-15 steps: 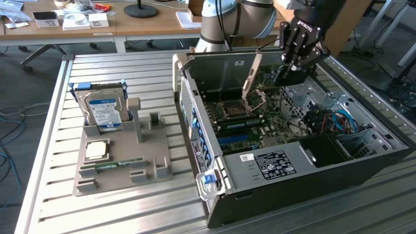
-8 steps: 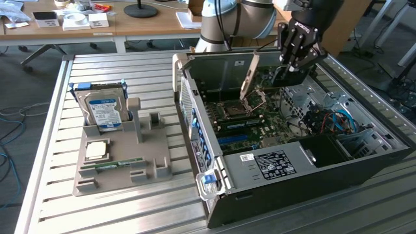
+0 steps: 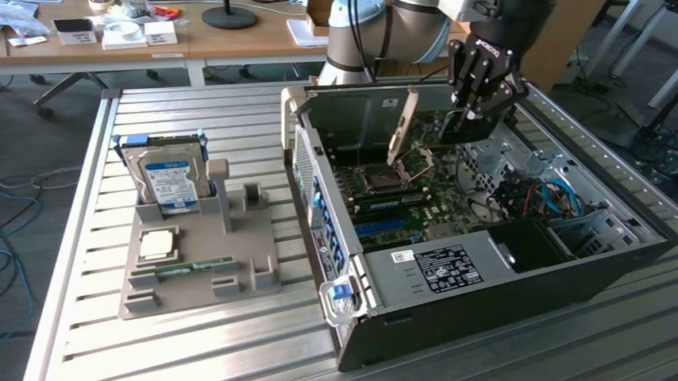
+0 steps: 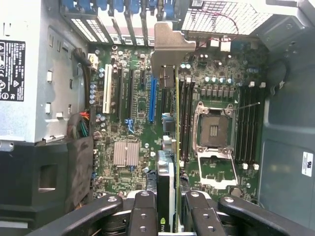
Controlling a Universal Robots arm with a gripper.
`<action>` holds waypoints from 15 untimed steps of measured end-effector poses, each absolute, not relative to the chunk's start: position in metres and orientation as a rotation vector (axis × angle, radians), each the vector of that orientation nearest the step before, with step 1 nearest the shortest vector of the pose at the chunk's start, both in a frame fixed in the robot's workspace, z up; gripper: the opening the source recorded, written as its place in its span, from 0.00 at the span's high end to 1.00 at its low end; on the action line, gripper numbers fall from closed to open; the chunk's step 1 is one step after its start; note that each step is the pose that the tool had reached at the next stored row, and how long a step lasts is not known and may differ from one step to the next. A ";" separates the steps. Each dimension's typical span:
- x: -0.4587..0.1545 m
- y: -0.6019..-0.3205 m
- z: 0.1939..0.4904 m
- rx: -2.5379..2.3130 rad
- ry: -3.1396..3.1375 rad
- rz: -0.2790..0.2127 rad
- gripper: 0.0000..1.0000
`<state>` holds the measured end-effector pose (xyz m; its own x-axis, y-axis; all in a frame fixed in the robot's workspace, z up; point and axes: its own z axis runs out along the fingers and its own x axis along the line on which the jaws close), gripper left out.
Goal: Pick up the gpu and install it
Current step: 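Insert the gpu into the slot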
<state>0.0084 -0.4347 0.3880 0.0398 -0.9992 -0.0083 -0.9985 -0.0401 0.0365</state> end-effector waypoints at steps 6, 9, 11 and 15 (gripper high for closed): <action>0.006 -0.435 0.378 2.256 -2.164 -0.040 0.73; 0.005 -0.435 0.372 2.258 -2.165 -0.037 0.73; 0.004 -0.435 0.369 2.259 -2.166 -0.034 0.73; 0.003 -0.435 0.362 2.262 -2.169 -0.028 0.73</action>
